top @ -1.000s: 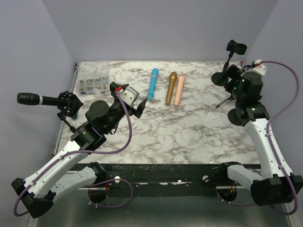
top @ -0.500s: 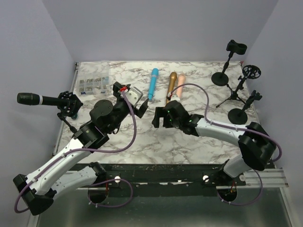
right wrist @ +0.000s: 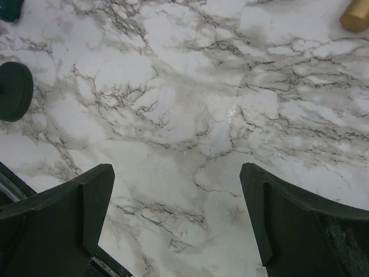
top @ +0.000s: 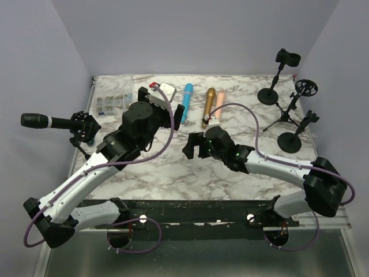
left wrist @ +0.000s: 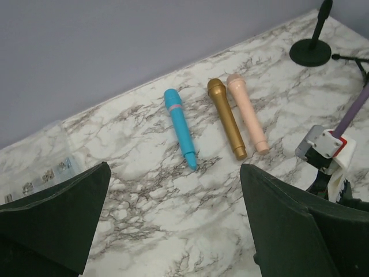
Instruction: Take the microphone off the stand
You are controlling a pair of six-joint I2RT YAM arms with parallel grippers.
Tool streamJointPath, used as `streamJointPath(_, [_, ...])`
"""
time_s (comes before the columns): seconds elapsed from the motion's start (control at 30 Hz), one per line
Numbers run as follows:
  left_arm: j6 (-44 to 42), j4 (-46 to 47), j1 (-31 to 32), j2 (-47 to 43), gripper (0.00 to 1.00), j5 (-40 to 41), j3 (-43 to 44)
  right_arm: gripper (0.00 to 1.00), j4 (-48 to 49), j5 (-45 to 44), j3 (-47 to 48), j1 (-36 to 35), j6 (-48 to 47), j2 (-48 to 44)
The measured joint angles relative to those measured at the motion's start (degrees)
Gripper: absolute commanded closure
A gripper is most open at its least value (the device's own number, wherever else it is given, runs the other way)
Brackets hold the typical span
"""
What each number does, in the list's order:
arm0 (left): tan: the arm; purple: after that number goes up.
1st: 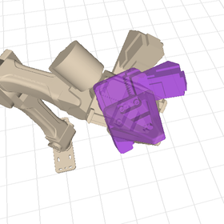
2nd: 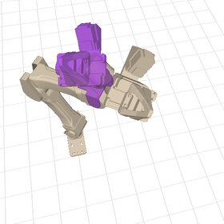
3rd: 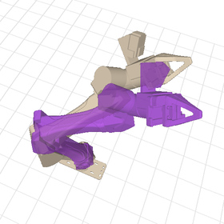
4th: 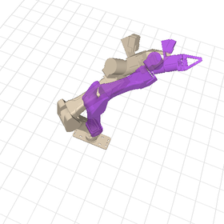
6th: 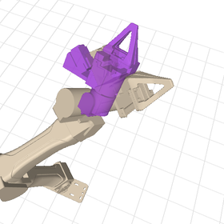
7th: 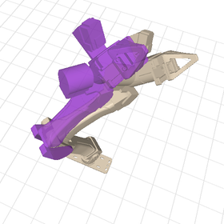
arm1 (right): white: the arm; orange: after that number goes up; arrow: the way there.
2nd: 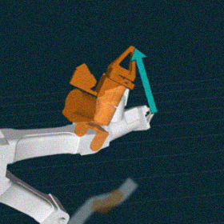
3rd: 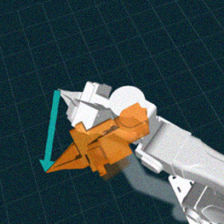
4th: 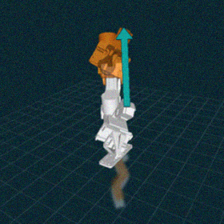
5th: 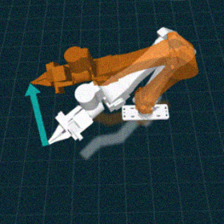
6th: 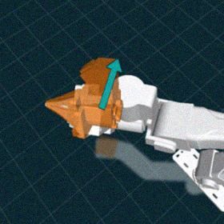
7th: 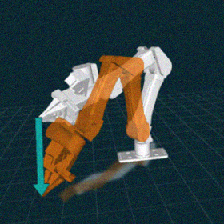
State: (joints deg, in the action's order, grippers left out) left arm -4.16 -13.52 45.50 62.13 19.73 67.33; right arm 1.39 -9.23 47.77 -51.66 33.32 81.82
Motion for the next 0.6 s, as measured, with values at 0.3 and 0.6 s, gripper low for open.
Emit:
streamJointPath(0.3, [19.3,-21.4,-12.0,-10.3,0.01,4.0,12.6,0.00,3.0,-1.6,-1.7,0.0,-5.7,-7.9])
streamJointPath(0.6, [33.7,-44.3,-24.9,-15.0,0.01,9.9,25.0,0.00,8.1,-1.6,-5.1,0.0,-8.6,-9.2])
